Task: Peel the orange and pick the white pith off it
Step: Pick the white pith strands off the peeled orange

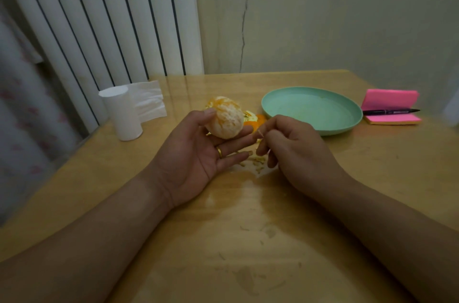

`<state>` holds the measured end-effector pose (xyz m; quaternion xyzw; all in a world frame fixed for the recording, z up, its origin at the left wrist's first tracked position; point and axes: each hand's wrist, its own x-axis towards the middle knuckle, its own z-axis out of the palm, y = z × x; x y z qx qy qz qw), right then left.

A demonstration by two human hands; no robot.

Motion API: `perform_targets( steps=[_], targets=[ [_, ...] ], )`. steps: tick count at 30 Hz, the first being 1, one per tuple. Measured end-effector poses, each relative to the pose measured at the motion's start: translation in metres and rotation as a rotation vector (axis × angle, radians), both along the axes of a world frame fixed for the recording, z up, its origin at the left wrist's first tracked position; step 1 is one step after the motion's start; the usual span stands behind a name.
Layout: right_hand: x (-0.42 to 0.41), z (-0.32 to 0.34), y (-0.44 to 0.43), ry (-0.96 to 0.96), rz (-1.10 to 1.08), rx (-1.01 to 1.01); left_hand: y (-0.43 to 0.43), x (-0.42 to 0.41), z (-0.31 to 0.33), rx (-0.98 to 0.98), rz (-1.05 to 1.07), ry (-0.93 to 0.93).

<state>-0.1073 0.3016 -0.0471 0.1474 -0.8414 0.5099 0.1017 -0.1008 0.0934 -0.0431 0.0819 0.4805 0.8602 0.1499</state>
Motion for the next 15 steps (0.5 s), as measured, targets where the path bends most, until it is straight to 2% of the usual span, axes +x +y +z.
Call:
perform_targets(
  steps=[5,7,10,15],
  targets=[
    [-0.0008,-0.0024,0.0011,0.125,-0.078,0.262,0.0023,-0.0007,-0.0006,-0.023,0.037,-0.008],
    [0.0008,-0.0009,-0.0008,0.155,-0.075,0.292,0.0031,-0.0007,-0.0013,-0.036,0.064,0.014],
    [0.001,0.0005,-0.0017,0.193,-0.057,0.172,0.0031,-0.002,-0.0041,-0.077,0.086,0.072],
    [0.0058,0.0021,-0.0052,0.1,0.056,-0.03,0.0047,-0.0038,-0.008,-0.15,0.073,0.148]
  ],
)
